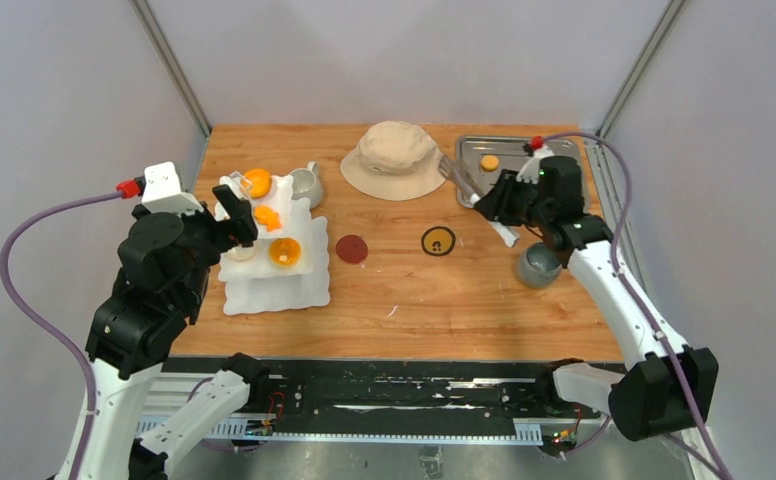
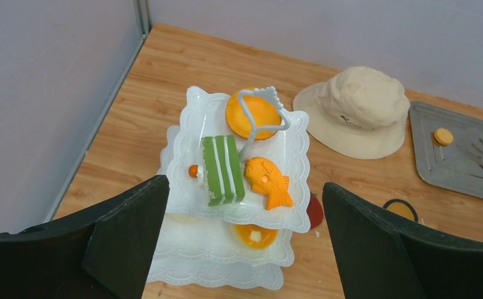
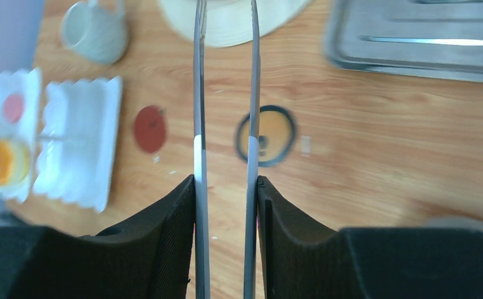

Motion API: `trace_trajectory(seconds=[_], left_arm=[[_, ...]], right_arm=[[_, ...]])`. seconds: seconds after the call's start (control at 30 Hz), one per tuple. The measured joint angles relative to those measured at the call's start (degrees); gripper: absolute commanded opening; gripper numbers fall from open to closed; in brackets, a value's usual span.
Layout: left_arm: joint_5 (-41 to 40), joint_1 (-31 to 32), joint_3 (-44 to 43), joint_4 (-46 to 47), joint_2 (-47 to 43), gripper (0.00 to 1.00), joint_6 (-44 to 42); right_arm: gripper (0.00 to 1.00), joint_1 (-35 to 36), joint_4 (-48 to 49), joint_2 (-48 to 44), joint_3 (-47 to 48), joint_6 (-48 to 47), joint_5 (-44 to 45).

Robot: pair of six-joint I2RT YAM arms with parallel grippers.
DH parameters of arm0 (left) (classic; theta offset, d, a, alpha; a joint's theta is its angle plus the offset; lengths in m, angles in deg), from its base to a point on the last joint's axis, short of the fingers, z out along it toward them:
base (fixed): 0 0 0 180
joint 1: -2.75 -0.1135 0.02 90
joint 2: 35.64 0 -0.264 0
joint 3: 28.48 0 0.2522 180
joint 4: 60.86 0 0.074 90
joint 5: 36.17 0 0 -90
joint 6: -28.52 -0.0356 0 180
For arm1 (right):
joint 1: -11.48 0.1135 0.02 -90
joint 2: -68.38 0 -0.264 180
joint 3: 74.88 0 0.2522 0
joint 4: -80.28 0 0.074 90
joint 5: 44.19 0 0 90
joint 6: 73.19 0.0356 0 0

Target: Serve the afternoon tea

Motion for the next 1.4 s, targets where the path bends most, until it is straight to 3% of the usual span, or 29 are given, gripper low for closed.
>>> trace_trajectory(seconds=[0.27, 0.5, 0.8, 1.4], left_arm=[[0.55, 0.00, 0.00, 0.07, 0.92, 0.98, 0.02], [1.77, 0.00, 0.02, 1.55, 1.22, 0.98, 0.04], [1.79, 0.00, 0.74, 2.19, 1.84, 0.98, 0.00], [1.73, 0.00, 0.96, 3.43, 4.17, 0.98, -0.74]], right_arm=[[0.39, -21.27, -1.18, -5.05, -5.38, -1.09, 6.93], [0.42, -31.12, -0.52, 0.15, -7.04, 0.50, 8.31], [0.45, -32.81, -0.90, 9.81, -3.91, 0.04, 9.35], [0.44, -39.89, 5.14, 16.48, 1.49, 3.13, 3.02]])
